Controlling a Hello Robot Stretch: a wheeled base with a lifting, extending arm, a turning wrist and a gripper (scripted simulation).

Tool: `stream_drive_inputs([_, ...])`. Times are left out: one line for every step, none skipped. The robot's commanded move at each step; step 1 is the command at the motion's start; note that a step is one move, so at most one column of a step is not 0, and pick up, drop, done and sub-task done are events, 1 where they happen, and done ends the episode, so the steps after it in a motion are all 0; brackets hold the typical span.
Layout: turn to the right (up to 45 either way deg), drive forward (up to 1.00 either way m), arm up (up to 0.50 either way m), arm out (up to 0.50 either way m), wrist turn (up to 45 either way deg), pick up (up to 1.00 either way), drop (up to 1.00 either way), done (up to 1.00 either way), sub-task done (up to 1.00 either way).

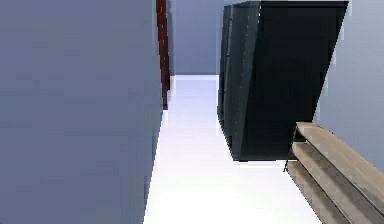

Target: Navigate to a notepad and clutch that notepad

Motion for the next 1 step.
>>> stream_drive_inputs([0.0, 1.0, 0.0, 0.0, 0.0, 0.0, 0.0, 0.0, 0.0])
